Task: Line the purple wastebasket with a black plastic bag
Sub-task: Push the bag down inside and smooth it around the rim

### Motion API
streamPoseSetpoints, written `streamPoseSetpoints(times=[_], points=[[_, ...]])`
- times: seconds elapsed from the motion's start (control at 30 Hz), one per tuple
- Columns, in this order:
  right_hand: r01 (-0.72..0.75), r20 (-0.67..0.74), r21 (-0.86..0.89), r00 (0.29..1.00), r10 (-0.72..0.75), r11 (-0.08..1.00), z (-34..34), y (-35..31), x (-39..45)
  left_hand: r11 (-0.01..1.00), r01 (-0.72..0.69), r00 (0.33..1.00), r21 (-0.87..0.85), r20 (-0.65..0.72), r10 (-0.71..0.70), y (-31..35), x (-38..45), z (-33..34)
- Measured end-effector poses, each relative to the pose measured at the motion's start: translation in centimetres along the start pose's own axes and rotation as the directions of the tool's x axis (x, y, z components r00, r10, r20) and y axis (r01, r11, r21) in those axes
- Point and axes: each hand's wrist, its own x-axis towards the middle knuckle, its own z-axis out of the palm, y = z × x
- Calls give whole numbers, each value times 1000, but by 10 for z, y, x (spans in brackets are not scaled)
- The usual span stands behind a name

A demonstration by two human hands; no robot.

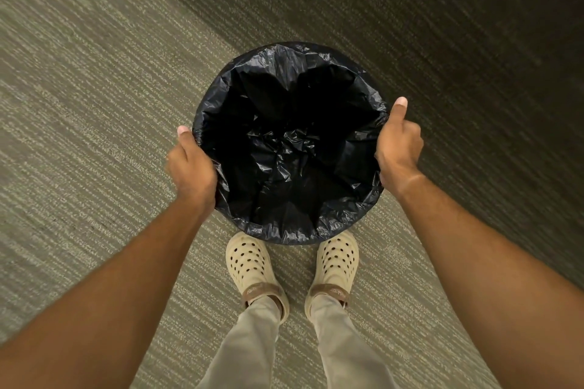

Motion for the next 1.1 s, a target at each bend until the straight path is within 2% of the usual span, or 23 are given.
streamPoseSetpoints(times=[0.13,0.23,0.4,0.53,0.63,0.7,0.83,0.93,1.0,1.1], points=[[-163,129,111,980,149,980,-13,8,-12,984,146,987,-106,89,-137,-2,-14,-9],[-322,213,230,937,275,918,-17,20,-32,962,255,966,-93,60,-250,-9,-40,-10],[-420,92,334,905,415,844,-8,28,-62,908,396,908,-133,-91,-409,-11,-70,4],[-418,-31,343,890,455,841,2,20,-64,905,343,889,-252,-224,-399,-8,-65,16],[-399,-88,348,887,454,848,8,19,-61,900,334,882,-281,-242,-403,-12,-61,20],[-417,-59,356,883,465,836,9,20,-61,884,345,888,-315,-197,-416,-15,-60,18],[-474,90,387,873,480,791,1,30,-61,860,375,907,-347,-56,-418,-23,-62,7],[-526,131,411,842,523,745,0,39,-75,895,344,904,-283,-156,-397,-26,-74,3],[-601,143,422,783,605,679,1,38,-91,867,411,871,-280,-161,-465,-25,-92,6],[-701,132,440,668,732,561,7,27,-111,694,604,724,-392,-94,-683,-23,-108,16]])
